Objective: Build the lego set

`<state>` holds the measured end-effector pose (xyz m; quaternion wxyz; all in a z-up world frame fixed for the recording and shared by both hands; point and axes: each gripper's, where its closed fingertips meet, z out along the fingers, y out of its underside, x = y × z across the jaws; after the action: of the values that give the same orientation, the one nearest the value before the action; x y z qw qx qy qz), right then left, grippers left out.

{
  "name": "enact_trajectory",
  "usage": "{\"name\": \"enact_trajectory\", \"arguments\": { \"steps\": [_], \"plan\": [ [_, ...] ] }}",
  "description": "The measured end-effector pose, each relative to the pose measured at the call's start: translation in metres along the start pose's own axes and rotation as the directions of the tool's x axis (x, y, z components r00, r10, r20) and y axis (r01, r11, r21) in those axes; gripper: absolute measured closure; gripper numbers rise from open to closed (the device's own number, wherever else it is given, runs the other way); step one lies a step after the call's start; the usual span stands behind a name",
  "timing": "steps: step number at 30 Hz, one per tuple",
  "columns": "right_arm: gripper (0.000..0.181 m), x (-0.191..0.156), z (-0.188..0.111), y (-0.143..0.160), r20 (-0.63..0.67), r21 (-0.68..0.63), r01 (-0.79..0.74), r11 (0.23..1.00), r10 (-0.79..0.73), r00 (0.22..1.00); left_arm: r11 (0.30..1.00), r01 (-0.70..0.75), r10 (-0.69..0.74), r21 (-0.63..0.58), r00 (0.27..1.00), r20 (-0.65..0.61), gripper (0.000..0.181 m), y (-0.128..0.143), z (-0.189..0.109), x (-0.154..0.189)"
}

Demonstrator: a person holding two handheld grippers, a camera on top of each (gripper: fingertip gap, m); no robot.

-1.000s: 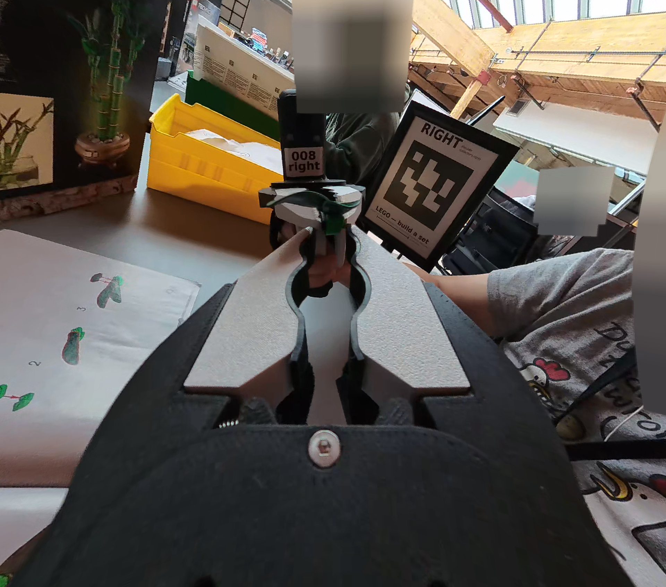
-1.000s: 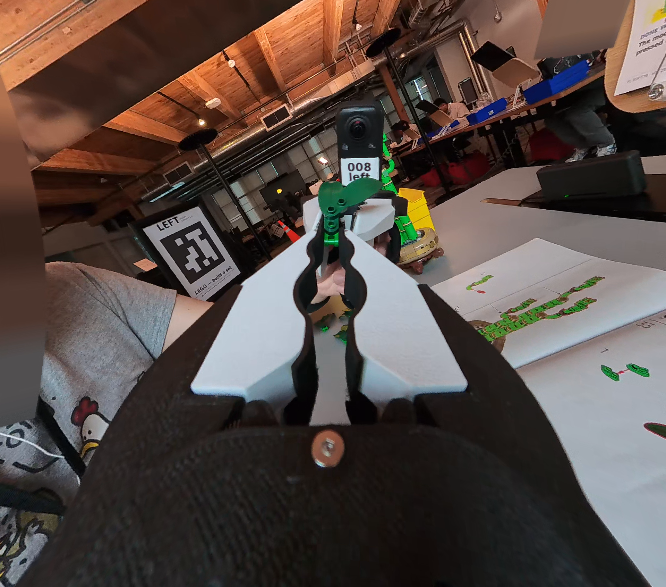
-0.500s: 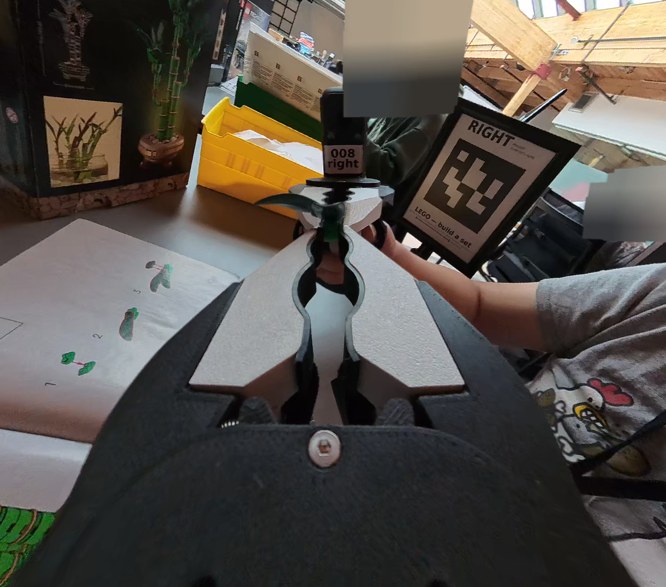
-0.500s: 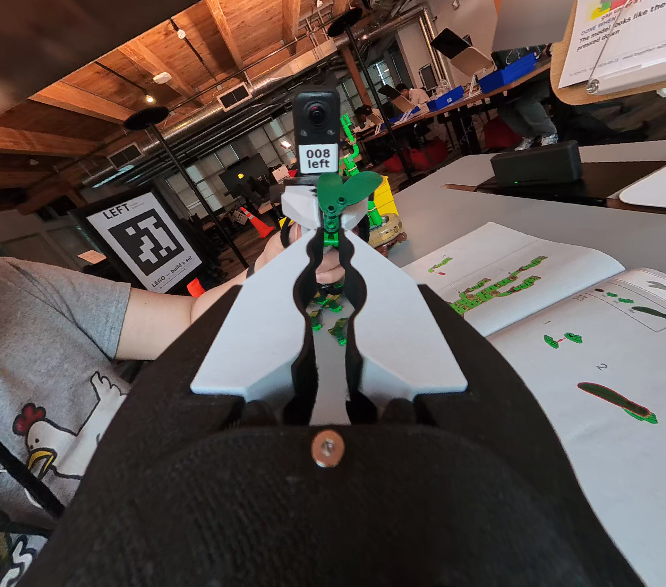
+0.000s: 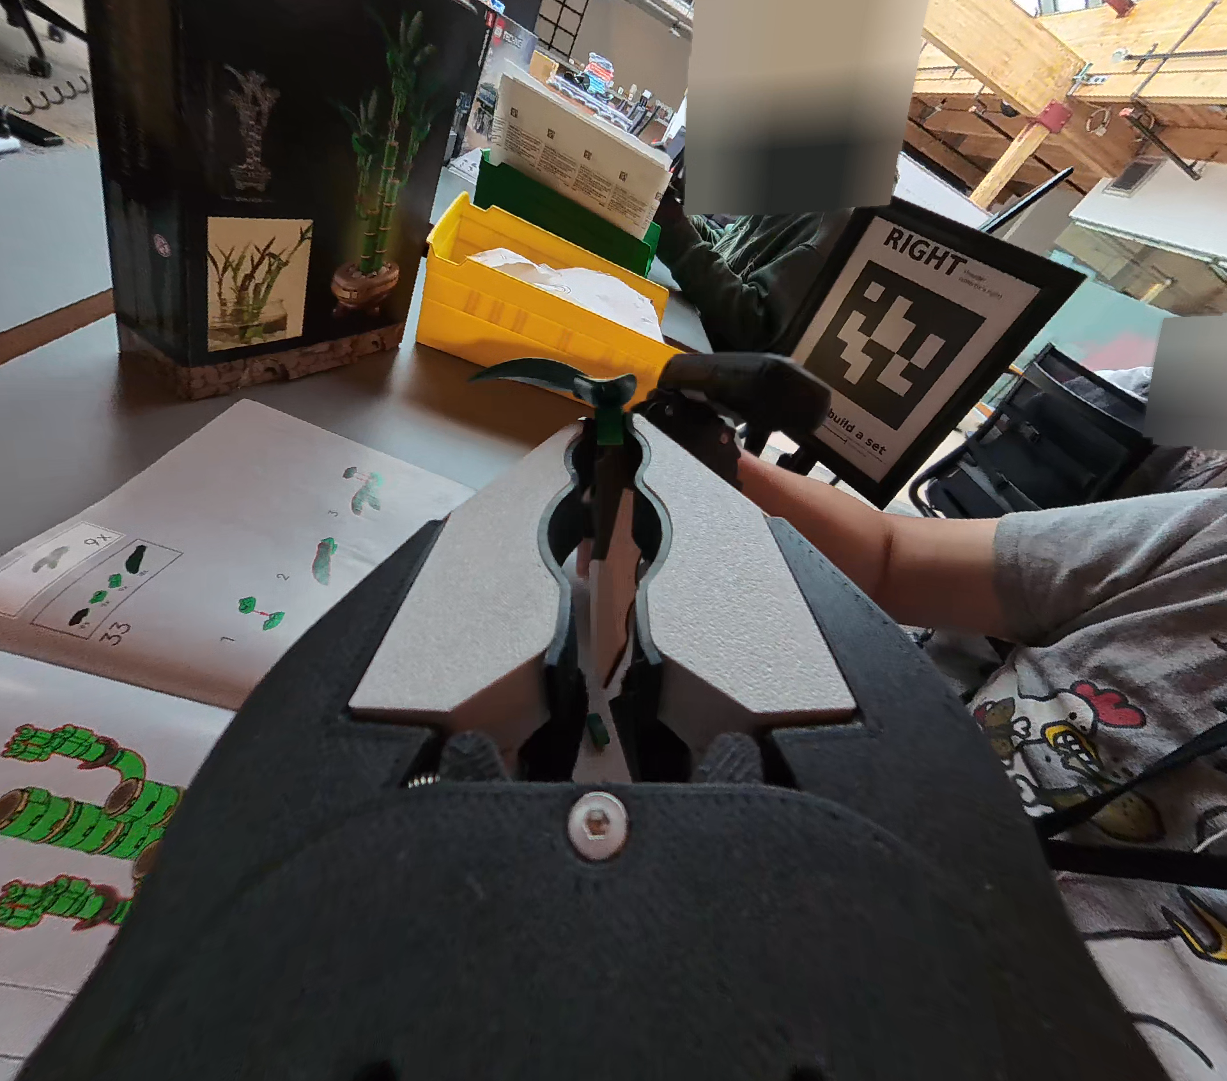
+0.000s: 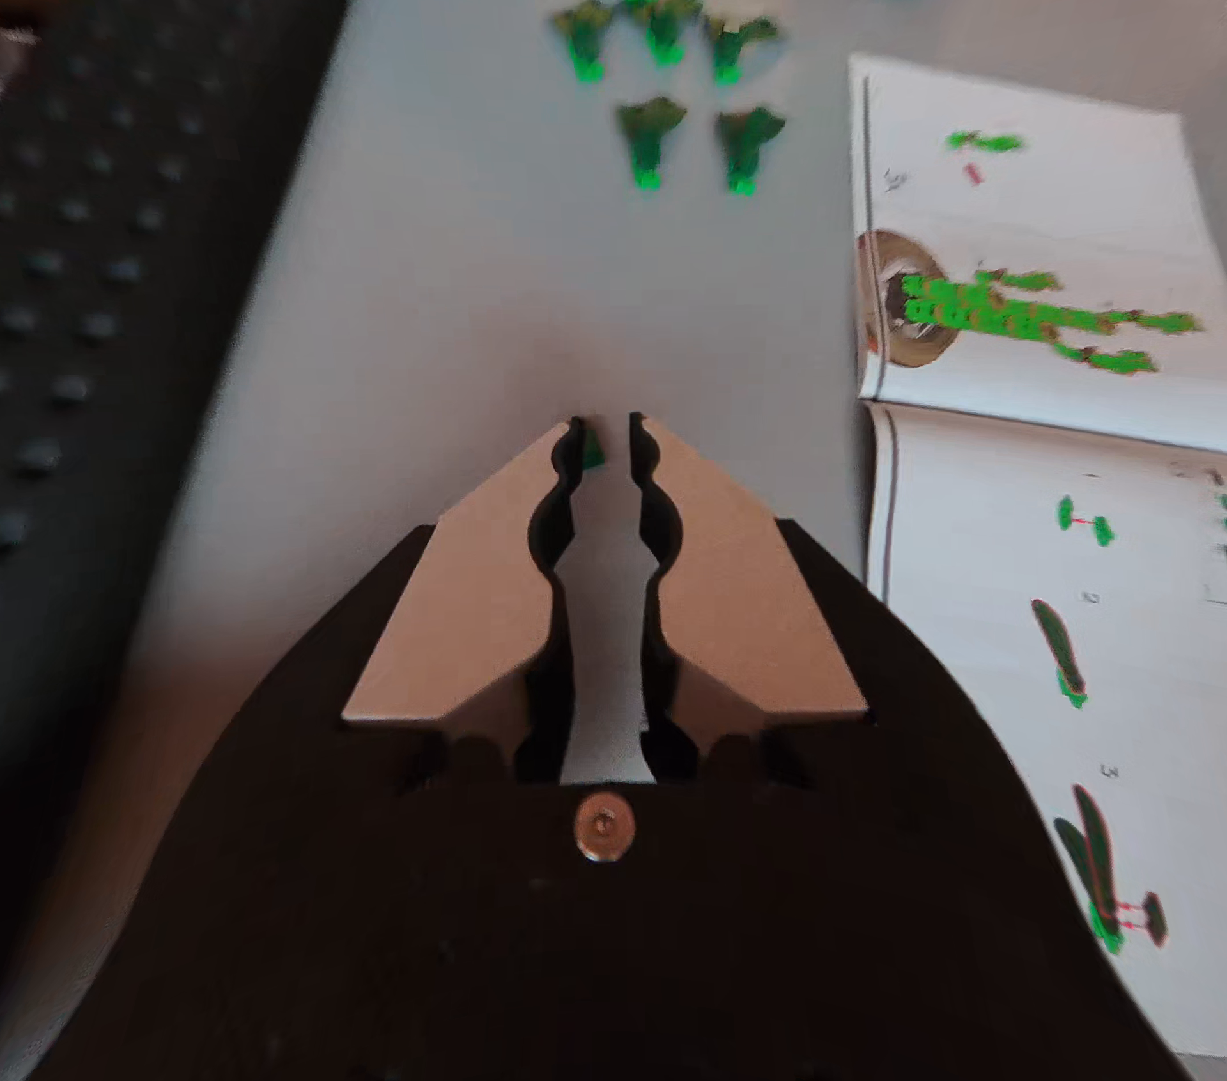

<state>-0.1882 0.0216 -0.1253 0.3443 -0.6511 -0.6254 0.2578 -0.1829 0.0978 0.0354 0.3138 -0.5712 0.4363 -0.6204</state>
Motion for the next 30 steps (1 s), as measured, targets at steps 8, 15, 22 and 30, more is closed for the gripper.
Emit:
{"name": "enact_trajectory", "arguments": {
  "steps": [8,15,22,30],
  "plan": [
    [0.169,-0.004,0.020,0.018,0.064,-0.108,-0.017,0.994,0.024,0.998,0.999,-0.022,0.021,-0.025,1.000,-0.013,0.176,-0.001,-0.002,0.006],
    [0.172,-0.005,0.018,0.025,0.073,-0.135,-0.037,0.990,0.048,0.996,0.997,-0.020,0.019,-0.071,1.000,-0.023,0.176,0.007,0.003,0.007],
    [0.159,0.003,0.006,0.027,0.018,-0.126,-0.086,0.988,0.089,0.996,0.996,-0.011,0.009,-0.090,1.000,-0.027,0.176,0.011,0.004,0.007],
    [0.158,0.022,0.022,0.023,-0.090,-0.139,-0.064,0.988,0.051,0.995,0.996,-0.005,0.002,-0.092,1.000,-0.029,0.176,0.011,0.004,0.007]
  ]
}}
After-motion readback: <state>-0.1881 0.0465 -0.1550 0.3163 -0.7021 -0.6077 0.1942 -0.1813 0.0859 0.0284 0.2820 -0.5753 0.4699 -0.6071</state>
